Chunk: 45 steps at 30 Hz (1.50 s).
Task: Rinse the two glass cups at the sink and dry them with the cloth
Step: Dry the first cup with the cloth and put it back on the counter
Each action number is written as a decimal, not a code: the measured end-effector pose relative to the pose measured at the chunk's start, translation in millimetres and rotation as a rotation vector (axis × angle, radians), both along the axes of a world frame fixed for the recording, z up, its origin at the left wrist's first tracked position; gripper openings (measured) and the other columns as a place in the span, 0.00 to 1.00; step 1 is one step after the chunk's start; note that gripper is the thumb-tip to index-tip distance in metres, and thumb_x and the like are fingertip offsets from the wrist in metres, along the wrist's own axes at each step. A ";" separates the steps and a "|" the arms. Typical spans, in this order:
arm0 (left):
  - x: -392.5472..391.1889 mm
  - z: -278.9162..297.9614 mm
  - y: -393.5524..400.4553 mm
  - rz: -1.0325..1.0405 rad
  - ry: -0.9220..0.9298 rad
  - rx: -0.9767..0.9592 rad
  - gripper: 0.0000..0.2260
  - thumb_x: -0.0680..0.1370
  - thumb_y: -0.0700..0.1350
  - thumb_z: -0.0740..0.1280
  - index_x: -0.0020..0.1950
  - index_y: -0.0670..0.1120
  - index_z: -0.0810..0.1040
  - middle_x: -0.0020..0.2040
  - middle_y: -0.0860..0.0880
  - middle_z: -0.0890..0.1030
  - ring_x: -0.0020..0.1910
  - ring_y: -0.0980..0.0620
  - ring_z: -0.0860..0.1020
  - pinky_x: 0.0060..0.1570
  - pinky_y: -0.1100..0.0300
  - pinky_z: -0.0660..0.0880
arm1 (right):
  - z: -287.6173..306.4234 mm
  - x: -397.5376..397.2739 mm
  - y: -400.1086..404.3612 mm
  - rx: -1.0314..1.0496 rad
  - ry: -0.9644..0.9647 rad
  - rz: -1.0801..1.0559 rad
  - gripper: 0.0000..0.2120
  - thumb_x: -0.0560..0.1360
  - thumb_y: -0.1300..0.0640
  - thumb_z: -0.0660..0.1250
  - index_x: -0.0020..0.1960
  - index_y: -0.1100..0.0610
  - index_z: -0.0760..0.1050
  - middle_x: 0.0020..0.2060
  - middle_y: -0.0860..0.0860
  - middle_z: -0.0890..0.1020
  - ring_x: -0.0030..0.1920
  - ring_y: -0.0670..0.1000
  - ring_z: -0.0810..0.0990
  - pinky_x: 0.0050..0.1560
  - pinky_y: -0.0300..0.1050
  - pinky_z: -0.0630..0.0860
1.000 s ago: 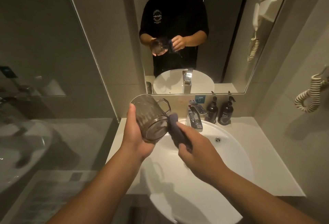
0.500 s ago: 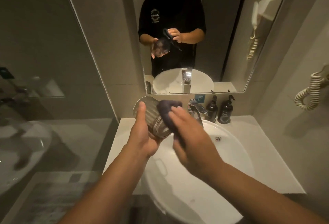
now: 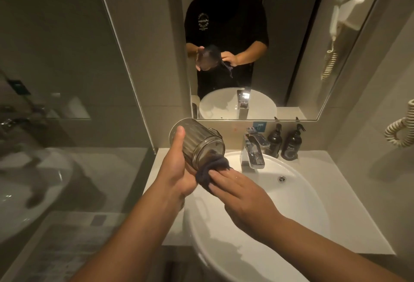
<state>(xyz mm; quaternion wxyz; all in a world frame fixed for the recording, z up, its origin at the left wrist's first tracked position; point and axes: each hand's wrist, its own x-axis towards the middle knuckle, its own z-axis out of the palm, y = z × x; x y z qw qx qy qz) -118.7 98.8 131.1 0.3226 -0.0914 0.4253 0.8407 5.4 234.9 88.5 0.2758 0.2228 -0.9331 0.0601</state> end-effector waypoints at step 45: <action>-1.0 6.2 20.4 0.104 0.171 -0.074 0.32 0.76 0.68 0.62 0.70 0.45 0.76 0.60 0.41 0.84 0.56 0.43 0.85 0.51 0.49 0.83 | -12.5 1.3 -6.8 -0.379 -0.651 -0.064 0.08 0.74 0.56 0.62 0.53 0.51 0.71 0.50 0.50 0.80 0.48 0.54 0.77 0.46 0.49 0.75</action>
